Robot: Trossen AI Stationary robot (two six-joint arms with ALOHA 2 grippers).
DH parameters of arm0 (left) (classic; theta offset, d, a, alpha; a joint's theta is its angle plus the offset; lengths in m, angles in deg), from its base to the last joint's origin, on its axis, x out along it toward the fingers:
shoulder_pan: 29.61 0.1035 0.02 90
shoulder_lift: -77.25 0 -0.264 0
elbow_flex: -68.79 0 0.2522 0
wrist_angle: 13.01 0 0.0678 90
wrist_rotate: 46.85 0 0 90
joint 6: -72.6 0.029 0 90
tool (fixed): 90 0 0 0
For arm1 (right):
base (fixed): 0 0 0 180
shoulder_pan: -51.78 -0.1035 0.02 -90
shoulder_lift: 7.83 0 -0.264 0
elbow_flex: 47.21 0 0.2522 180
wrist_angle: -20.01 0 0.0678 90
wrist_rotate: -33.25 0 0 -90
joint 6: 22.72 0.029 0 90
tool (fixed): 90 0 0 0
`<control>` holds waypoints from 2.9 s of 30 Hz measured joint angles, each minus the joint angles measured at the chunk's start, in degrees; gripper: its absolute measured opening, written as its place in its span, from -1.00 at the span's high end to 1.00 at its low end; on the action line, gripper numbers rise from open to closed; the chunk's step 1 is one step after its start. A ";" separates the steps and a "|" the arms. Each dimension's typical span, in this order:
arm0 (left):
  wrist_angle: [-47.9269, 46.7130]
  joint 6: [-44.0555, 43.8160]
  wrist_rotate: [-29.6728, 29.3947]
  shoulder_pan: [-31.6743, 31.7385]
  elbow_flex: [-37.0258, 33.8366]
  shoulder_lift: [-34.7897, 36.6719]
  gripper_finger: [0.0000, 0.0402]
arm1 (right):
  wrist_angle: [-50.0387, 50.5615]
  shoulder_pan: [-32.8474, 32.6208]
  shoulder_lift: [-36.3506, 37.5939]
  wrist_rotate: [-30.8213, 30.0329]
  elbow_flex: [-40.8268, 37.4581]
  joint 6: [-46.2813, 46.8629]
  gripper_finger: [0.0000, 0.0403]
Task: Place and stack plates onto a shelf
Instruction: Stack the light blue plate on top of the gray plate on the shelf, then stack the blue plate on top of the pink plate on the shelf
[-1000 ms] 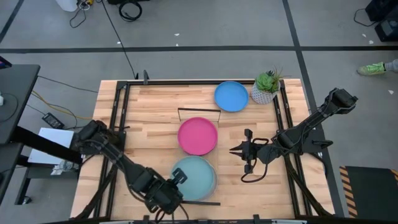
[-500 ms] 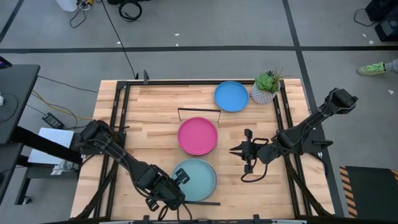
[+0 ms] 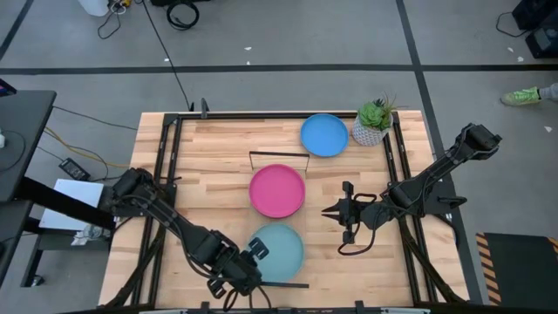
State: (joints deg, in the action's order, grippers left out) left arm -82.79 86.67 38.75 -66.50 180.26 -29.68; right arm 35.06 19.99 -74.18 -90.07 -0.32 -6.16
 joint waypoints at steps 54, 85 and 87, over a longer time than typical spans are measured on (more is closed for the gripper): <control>24.62 -21.07 -16.90 -0.26 -47.13 48.10 0.82 | -0.34 0.00 0.00 0.49 0.00 -0.21 0.75; 39.01 -37.43 -56.09 -13.79 -72.79 69.88 0.82 | 2.43 6.84 0.00 0.39 0.00 0.60 0.75; 41.99 -37.44 -57.38 -13.79 -74.67 69.92 0.82 | 3.22 9.46 0.00 0.55 0.00 0.17 0.75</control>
State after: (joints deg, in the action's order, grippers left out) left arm -40.80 49.23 -18.63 -80.29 105.59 40.24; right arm 38.28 29.46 -74.18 -89.52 -0.32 -6.00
